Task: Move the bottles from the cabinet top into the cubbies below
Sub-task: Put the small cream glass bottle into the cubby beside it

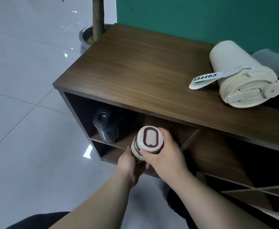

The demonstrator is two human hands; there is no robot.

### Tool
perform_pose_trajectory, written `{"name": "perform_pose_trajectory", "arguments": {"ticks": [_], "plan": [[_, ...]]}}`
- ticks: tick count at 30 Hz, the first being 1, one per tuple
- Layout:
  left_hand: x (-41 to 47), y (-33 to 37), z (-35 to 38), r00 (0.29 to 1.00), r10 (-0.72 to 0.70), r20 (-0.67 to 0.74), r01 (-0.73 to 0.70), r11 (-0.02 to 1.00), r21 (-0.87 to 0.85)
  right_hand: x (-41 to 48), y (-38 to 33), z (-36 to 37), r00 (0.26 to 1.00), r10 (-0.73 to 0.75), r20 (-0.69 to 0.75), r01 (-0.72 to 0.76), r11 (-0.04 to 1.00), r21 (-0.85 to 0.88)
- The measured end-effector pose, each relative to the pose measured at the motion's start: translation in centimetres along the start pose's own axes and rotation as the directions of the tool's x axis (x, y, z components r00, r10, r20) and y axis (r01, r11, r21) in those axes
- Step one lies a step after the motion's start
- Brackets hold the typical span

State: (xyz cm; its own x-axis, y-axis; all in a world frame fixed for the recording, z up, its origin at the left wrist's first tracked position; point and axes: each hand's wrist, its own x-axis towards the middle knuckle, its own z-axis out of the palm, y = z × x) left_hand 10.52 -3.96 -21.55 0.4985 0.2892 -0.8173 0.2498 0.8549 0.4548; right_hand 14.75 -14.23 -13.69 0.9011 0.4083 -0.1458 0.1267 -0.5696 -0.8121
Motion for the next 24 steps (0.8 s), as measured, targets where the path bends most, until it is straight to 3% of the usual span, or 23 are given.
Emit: {"name": "perform_pose_trajectory", "arguments": {"ticks": [8, 12, 24], "plan": [[0.6, -0.1, 0.6, 1.000, -0.004, 0.012, 0.005, 0.998, -0.058, 1.3, 0.3, 1.2, 0.998, 0.028, -0.055, -0.029, 0.999, -0.028], [1.1, 0.3, 0.4, 0.998, -0.038, -0.046, 0.035, 0.996, -0.084, 1.5, 0.1, 1.5, 0.998, 0.045, -0.053, -0.046, 0.999, -0.012], [2.4, 1.7, 1.0, 0.995, -0.078, -0.061, 0.076, 0.996, -0.045, 2.9, 0.4, 1.8, 0.992, 0.074, -0.104, -0.072, 0.997, 0.023]]}}
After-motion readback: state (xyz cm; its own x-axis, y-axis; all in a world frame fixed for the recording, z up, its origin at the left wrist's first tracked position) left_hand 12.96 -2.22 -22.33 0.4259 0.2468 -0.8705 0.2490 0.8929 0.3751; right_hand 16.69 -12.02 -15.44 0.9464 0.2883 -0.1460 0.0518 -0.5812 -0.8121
